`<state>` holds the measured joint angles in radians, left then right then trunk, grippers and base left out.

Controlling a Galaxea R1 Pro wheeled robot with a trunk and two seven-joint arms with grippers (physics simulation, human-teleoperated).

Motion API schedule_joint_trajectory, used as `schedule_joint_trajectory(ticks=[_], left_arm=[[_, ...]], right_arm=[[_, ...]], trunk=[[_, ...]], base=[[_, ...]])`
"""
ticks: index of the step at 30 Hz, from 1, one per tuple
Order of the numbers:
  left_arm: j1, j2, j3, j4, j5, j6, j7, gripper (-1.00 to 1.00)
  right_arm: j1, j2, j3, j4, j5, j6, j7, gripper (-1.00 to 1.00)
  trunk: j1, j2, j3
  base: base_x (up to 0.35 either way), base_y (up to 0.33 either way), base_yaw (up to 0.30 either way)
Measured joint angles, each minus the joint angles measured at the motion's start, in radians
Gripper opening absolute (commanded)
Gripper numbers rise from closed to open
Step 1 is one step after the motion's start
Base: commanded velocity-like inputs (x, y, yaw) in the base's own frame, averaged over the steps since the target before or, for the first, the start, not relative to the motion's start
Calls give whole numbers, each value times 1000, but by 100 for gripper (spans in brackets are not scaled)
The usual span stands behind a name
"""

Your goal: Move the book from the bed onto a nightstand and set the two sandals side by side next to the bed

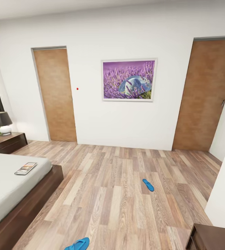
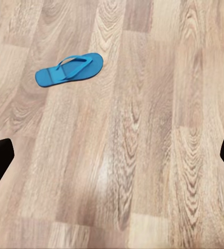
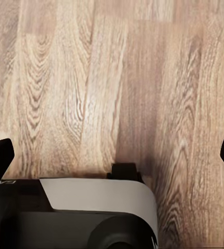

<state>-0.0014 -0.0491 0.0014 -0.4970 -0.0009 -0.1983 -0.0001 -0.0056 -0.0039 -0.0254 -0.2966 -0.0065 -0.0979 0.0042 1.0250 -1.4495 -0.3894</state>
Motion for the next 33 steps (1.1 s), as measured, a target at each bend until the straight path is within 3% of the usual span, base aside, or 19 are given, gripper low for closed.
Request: schedule_joint_trajectory(ticks=[25,33], left_arm=[[0,0,0,0,1,0,1,100],[0,1,0,0,1,0,1,100]], right_arm=[[0,1,0,0,0,0,0,100],[0,2,2,0,2,0,0,100]], trunk=[[0,0,12],[0,0,14]], base=[[0,0,-294],[8,-5,-75]])
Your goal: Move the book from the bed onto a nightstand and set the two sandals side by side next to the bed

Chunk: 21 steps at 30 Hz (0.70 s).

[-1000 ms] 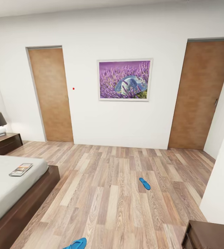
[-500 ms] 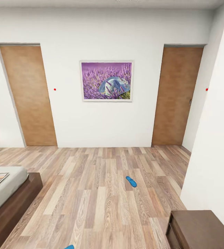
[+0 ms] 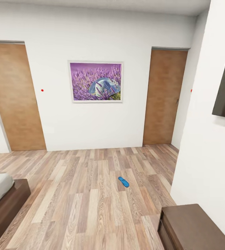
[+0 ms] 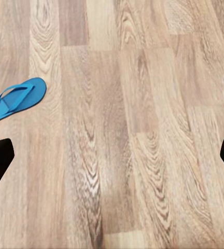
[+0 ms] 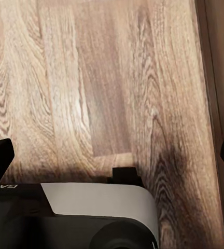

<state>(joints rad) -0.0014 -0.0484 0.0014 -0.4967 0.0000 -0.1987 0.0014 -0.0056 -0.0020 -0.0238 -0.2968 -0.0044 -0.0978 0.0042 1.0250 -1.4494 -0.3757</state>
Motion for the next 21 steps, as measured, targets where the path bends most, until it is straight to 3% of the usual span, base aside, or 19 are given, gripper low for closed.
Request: schedule_joint_trajectory(ticks=[21], left_arm=[[0,13,0,-2,1,0,0,100]], right_arm=[[0,0,1,0,4,0,0,100]], trunk=[[0,0,0]], base=[[141,-74,-1]])
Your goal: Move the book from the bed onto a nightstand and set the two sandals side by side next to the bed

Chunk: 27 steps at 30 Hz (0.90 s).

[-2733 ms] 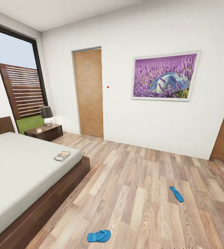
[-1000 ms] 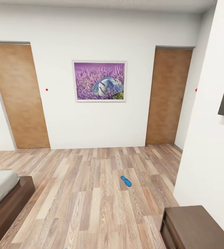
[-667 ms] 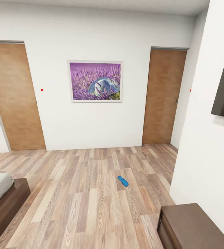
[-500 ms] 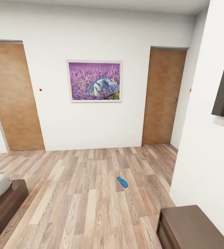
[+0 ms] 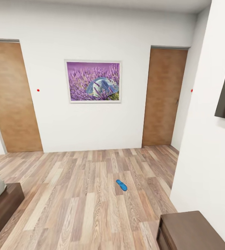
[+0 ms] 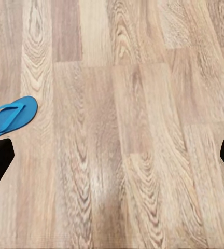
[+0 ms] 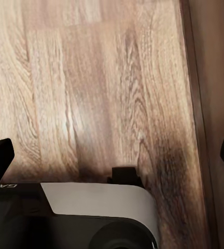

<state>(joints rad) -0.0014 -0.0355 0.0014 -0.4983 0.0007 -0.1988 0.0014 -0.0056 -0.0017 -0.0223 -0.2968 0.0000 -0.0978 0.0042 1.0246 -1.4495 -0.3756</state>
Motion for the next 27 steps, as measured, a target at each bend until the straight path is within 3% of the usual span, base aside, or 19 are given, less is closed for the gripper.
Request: schedule_joint_trajectory(ticks=[27], left_arm=[[0,0,0,0,1,0,0,100]], right_arm=[[0,0,0,0,0,0,0,100]], trunk=[[0,0,0]], base=[[308,-5,0]])
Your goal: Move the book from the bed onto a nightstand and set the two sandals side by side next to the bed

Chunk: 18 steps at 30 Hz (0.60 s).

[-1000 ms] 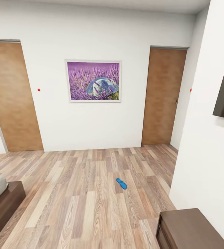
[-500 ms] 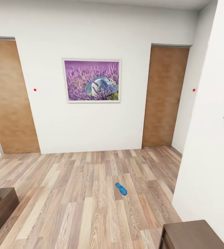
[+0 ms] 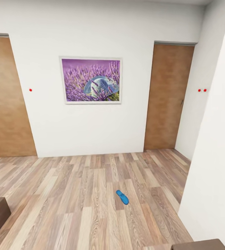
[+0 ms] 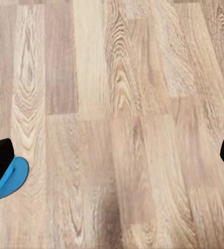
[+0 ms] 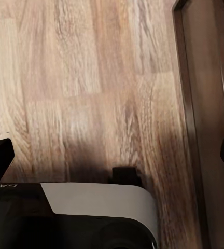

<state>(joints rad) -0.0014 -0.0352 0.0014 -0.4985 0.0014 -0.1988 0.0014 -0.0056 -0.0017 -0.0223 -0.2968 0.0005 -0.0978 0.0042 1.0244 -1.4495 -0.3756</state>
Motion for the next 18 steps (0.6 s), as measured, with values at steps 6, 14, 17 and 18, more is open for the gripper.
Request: schedule_joint_trajectory(ticks=[6,14,17,18], left_arm=[[0,0,0,0,0,0,0,100],[0,0,0,0,0,0,0,100],[0,0,0,0,0,0,0,100],[0,0,0,0,0,0,0,100]], right_arm=[[0,0,0,0,0,0,0,100],[0,0,0,0,-1,0,0,100],[0,0,0,0,-3,0,0,100],[0,0,0,0,-3,0,0,100]], trunk=[[0,0,0],[0,0,0],[0,0,0],[0,0,0]], base=[[327,0,0],[328,0,0],[327,0,0],[327,0,0]])
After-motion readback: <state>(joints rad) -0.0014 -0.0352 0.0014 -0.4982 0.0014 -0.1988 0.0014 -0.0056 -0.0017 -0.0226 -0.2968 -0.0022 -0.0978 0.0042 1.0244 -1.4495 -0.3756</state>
